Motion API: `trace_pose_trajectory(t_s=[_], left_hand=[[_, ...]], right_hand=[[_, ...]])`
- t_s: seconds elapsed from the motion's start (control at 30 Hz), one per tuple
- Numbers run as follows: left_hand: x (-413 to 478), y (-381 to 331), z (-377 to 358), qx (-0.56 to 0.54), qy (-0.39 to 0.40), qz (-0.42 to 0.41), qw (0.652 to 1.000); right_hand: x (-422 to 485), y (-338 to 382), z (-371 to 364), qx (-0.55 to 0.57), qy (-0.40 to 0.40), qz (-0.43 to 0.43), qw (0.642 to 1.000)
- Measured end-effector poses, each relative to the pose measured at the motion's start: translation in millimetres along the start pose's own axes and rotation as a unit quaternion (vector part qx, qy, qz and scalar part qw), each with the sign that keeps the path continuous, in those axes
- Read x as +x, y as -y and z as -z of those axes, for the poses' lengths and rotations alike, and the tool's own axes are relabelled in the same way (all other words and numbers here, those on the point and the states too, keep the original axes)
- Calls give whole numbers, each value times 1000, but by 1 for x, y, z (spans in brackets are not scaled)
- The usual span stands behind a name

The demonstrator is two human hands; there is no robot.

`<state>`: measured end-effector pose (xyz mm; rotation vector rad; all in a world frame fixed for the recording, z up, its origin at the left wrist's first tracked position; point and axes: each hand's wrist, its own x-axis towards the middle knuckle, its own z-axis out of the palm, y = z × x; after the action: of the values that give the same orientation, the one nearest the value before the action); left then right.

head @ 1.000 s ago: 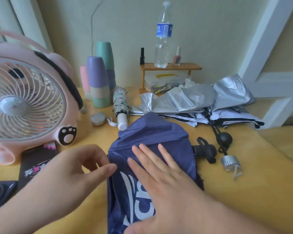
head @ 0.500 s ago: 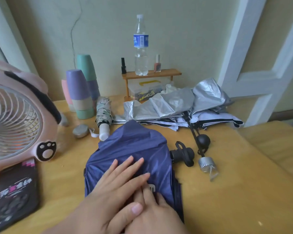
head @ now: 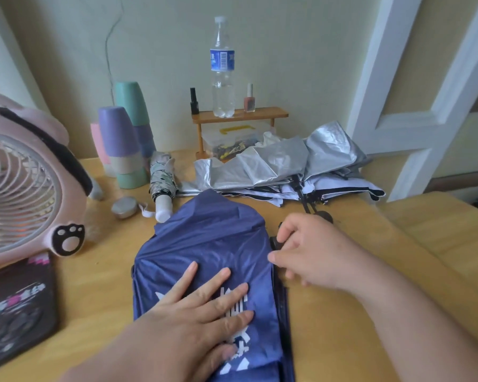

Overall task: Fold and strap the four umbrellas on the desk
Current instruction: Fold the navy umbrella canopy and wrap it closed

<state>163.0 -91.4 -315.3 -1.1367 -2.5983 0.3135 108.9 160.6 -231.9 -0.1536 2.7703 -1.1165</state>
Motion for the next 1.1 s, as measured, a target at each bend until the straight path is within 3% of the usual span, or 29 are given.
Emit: trace_pose_trajectory(t_s=[0.23,0.33,0.47,0.63,0.7,0.9,1.0,1.1], left_hand=[[-3,-6,-17,40,50,-64,996],[0,-8,-23,84,62,-49,993],[-2,-6,-25,136,56,-48,988],[-8,-11,-19,85,87,-14,992],[-9,-14,-21,56,96,-1,994],[-10,-14,-19,-6,92,16,996],[-9,-14,-22,15,99,14,995],[-8,-14,-22,35,105,13,994]], right_hand=[[15,7,-15,27,-169,51,984],[33,37,-9,8,-120,72,990],[79,82,-12,-58,-9,-10,998],[123,120,-17,175,85,-97,976],[130,130,-13,201,125,-114,965],[140,138,-5,268,187,-41,944],[143,144,-2,286,141,-9,948],[146,142,2,376,83,30,922]])
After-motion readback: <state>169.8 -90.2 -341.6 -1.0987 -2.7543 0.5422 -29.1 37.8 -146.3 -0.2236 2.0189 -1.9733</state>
